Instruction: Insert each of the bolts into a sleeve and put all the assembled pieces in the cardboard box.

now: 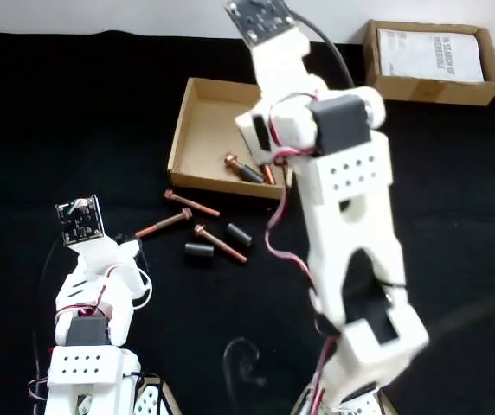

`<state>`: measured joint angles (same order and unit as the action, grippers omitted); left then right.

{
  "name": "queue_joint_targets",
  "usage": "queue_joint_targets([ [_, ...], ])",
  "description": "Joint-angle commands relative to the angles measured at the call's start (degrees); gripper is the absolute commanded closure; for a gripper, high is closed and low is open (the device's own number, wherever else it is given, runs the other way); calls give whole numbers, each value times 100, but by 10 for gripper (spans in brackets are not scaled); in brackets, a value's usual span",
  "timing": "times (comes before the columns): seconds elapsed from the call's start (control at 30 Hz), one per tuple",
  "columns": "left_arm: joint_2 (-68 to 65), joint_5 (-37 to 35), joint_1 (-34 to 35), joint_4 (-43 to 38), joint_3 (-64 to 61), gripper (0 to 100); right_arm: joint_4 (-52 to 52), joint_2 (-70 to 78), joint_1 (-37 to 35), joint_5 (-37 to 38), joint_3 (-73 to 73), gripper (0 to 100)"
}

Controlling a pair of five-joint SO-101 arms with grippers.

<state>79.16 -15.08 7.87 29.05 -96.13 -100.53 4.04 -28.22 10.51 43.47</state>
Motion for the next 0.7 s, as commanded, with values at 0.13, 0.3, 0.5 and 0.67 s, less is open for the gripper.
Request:
queue_joint_targets([
  [0.13, 22, 35, 40, 35, -154, 941, -48, -2774, -31, 9, -3248, 713],
  [0.3, 66, 35, 66, 299, -154, 944, -31, -3960, -22, 35, -4716, 713],
  [0.5, 75, 18, 409, 598, -154, 944, -40, -4831, -22, 141, -6246, 713],
  [0.67, 75, 9, 787, 404, -154, 944, 189, -4884, -22, 1178, -7363, 713],
])
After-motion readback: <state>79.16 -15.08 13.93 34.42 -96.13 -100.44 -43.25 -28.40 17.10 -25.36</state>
